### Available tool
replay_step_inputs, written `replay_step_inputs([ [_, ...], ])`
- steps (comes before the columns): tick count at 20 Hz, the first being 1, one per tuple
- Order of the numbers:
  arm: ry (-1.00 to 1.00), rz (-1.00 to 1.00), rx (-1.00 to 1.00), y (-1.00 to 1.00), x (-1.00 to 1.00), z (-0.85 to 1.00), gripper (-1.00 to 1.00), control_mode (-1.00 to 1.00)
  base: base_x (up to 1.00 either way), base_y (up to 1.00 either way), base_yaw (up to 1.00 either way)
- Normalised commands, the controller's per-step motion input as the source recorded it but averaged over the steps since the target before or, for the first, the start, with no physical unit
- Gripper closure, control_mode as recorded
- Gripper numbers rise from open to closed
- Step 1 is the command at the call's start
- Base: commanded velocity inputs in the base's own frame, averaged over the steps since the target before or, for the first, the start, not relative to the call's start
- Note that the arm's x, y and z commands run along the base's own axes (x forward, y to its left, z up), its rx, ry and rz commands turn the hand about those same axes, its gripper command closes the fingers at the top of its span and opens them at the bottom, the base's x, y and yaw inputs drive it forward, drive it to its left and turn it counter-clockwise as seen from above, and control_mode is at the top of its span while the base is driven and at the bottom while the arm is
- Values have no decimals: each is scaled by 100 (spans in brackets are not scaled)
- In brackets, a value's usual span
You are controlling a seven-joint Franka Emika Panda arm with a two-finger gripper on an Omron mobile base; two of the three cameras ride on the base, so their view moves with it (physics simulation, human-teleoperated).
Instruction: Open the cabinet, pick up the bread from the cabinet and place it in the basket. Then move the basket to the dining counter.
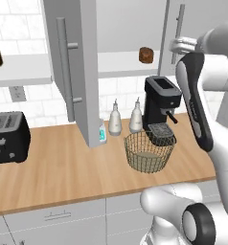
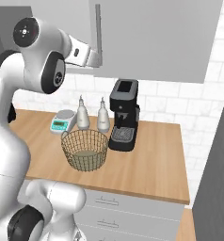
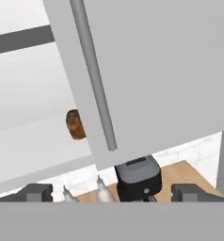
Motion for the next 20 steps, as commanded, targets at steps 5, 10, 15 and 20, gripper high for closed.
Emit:
replay_step_inputs([
  [5, -9, 0, 0, -15, 56, -10, -100, -100, 0, 0, 0],
  [10, -5, 0, 0, -11, 76, -5, -100, -100, 0, 0, 0],
  [15, 0, 1, 0, 0, 40, -5, -100, -100, 0, 0, 0],
  [20, 0, 1, 0, -3, 42, -3, -100, -100, 0, 0, 0],
])
